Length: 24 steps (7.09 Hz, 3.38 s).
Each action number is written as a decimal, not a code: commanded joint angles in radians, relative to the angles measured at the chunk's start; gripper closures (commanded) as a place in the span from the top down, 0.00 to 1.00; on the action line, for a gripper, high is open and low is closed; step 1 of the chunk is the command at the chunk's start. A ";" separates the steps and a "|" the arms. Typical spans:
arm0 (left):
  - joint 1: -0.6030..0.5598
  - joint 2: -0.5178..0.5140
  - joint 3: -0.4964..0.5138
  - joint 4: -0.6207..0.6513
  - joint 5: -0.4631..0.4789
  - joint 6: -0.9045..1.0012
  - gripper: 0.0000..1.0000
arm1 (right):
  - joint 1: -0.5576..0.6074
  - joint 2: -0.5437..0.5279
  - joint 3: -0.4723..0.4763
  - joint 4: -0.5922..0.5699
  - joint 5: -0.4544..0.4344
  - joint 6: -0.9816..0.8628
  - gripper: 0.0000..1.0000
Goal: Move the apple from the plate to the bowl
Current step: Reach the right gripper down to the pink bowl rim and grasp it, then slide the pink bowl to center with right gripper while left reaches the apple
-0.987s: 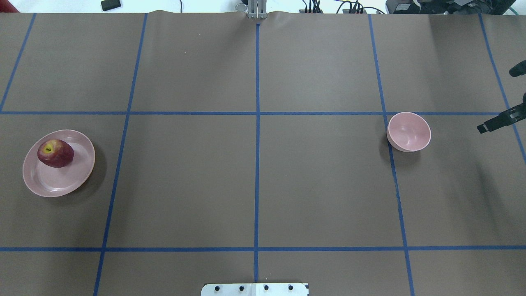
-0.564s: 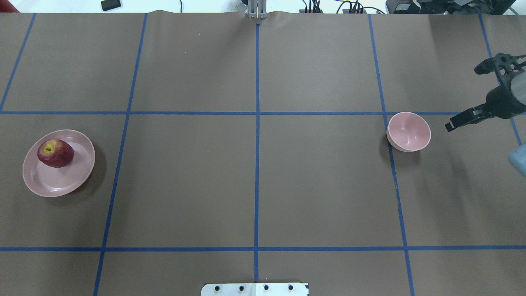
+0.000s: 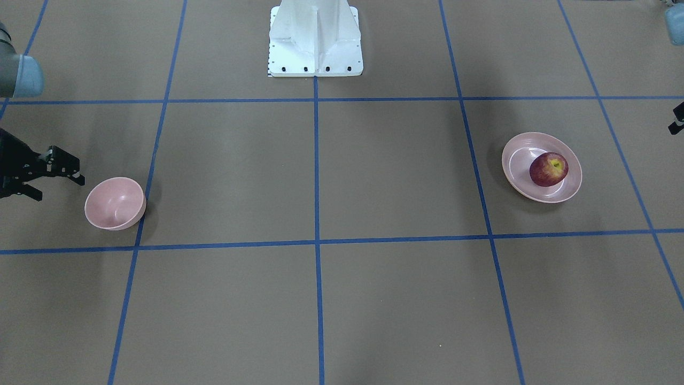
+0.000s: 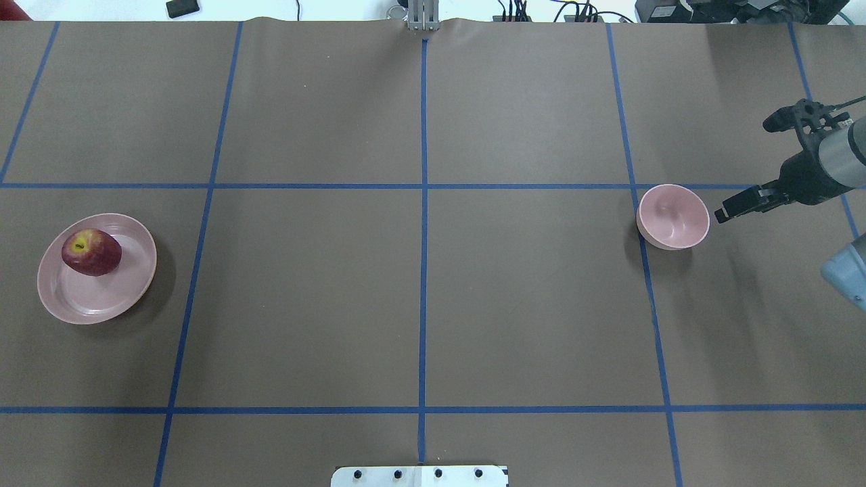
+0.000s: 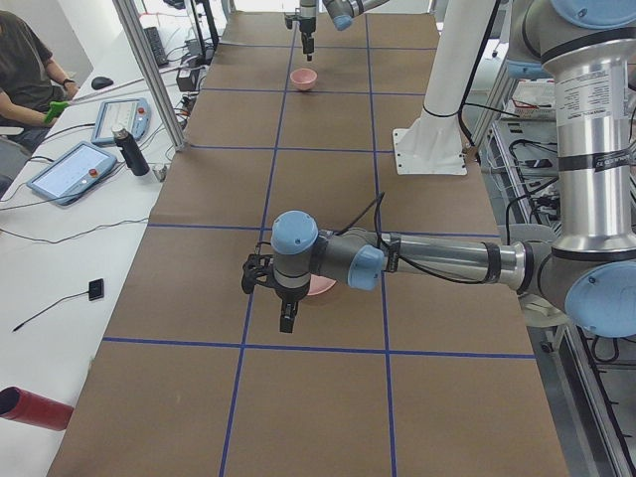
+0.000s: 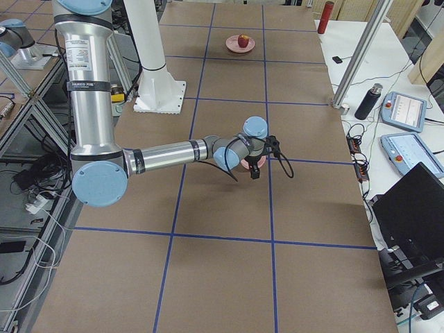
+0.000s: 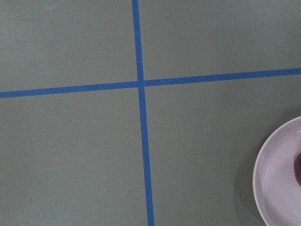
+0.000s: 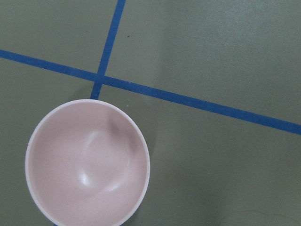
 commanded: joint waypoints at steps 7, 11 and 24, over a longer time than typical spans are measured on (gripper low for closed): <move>0.000 -0.002 0.001 -0.004 -0.001 0.000 0.98 | -0.094 0.091 -0.110 0.007 -0.059 0.084 0.59; 0.000 -0.002 -0.001 -0.003 -0.001 -0.002 0.98 | -0.091 0.093 -0.096 0.007 -0.050 0.084 0.00; 0.454 -0.051 -0.033 -0.251 0.151 -0.650 0.98 | -0.371 0.752 -0.312 -0.232 -0.274 0.869 0.00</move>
